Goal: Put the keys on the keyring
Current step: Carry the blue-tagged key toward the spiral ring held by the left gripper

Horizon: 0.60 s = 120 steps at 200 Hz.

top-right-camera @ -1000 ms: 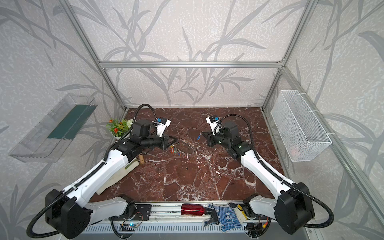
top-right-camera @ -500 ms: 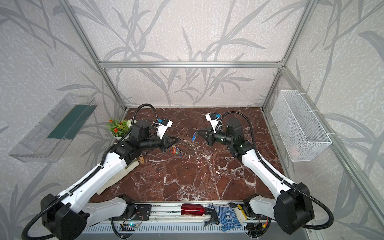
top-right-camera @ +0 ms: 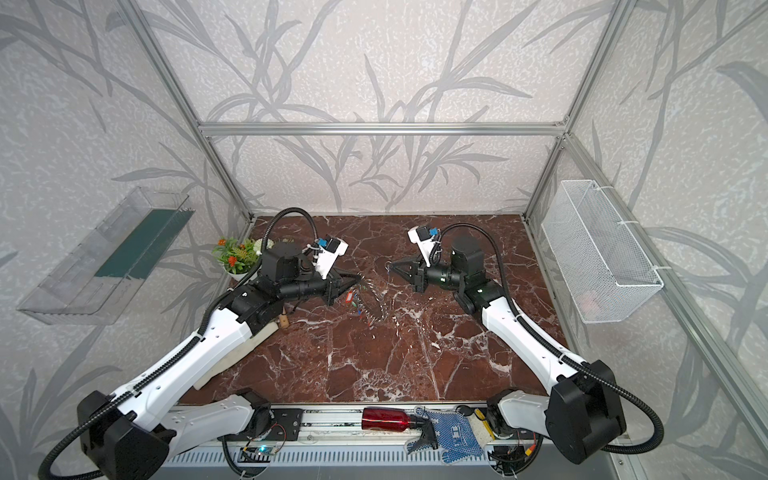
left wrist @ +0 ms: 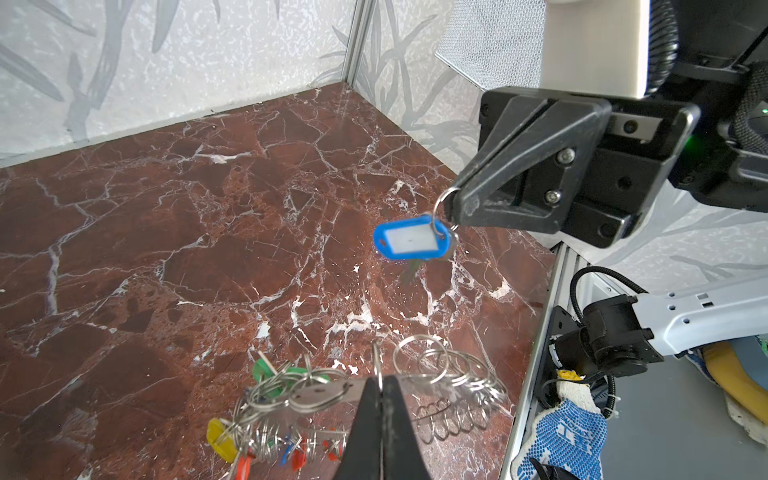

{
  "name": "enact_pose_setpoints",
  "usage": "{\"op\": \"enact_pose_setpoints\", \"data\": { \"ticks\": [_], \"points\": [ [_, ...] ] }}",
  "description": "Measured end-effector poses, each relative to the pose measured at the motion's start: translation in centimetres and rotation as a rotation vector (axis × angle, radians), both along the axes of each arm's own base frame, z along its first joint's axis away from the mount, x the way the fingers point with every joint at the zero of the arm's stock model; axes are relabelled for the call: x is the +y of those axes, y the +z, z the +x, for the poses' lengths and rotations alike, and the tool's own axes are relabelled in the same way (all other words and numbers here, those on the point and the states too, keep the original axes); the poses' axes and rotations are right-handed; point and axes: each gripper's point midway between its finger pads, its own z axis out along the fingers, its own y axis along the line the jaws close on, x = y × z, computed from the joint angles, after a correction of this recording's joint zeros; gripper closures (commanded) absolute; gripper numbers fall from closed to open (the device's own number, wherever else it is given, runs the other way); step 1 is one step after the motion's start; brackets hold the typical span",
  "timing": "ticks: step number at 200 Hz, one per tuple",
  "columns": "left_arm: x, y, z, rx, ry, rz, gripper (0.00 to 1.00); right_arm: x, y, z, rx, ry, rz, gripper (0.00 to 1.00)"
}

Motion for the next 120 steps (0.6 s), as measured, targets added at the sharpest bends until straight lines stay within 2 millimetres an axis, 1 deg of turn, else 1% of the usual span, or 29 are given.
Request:
{"op": "enact_pose_setpoints", "data": {
  "ticks": [34,92,120],
  "points": [
    [-0.7,-0.6,-0.3,-0.018,-0.011,0.037,1.00,0.8,-0.8,-0.6,0.034,0.049,0.000,1.00],
    [-1.2,-1.9,0.1,-0.003,-0.009,0.080,1.00,2.3,-2.1,-1.5,0.089,0.130,0.001,1.00],
    [-1.5,-2.0,-0.1,-0.006,-0.018,0.086,1.00,2.7,-2.4,-1.8,0.106,0.154,0.001,1.00]
  ]
}}
